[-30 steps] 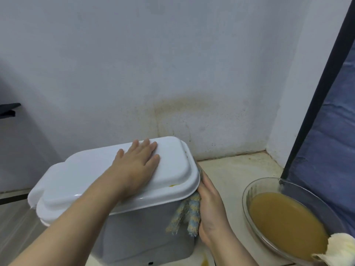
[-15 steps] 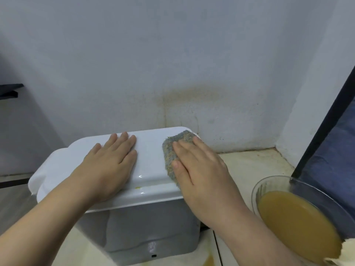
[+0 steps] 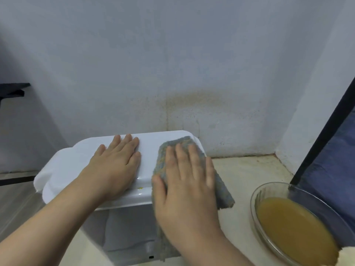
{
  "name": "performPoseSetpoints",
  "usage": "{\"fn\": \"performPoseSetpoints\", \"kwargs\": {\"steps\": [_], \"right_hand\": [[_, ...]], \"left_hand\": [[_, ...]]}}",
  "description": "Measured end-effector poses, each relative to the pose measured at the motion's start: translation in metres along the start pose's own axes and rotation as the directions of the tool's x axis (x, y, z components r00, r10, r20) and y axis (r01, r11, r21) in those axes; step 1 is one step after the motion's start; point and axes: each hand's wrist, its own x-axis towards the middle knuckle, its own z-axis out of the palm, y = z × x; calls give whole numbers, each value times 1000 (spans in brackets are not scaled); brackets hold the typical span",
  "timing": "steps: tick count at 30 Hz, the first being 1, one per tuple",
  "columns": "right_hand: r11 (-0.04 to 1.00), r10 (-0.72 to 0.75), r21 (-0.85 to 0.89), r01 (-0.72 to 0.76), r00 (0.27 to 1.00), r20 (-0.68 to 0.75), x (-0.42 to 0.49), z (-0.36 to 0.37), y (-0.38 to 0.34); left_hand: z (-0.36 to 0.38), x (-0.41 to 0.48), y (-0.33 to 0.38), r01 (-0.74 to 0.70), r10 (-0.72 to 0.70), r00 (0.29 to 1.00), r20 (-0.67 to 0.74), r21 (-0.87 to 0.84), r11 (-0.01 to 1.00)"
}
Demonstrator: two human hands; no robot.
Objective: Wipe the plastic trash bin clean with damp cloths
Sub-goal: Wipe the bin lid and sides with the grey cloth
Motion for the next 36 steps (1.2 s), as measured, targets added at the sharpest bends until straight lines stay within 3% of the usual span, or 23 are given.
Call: {"fn": "performPoseSetpoints", "kwargs": {"steps": [2,6,9,12,16,20,24,26,28,29,31,33,36], "right_hand": [[997,-62,-47,66,995,84,22,3,-6],[998,-43,-14,55,893,448,120,10,20],[976,-103,217,-12,854,509,148,9,40],[849,-114,512,-129,902,417,124,1,63],[881,124,445,-161,986,111,64,-4,74],[855,328,478,-201,924,-199,-4,1,44],[863,252,506,-16,881,-402,-43,17,19],[771,262,636,-33,926,-270,-34,14,36],[447,250,869,-214,962,109,-3,0,63],[309,191,890,-334,939,286,18,-4,78],[344,49,828,-442,890,454,52,-9,93],[406,-38,816,-412,884,465,68,-9,92],[402,41,824,-400,907,420,60,0,76]], "left_hand": [[1,-1,-1,-8,8,1000,7,16,1000],[1,-4,-1,-2,1,1000,19,50,999],[2,-6,-2,-9,9,1000,6,54,998],[1,0,-6,-68,68,998,-12,31,997],[-7,24,-3,-204,204,979,7,94,974],[-9,41,23,-117,115,991,70,26,993],[2,37,51,-116,114,980,163,0,993],[7,32,54,-117,112,983,148,24,993],[8,29,55,-127,119,982,144,45,991],[7,28,55,-131,122,981,148,51,990],[6,28,57,-141,132,978,159,50,989],[6,29,56,-146,139,979,151,34,989],[3,32,48,-145,143,980,135,1,989]]}}
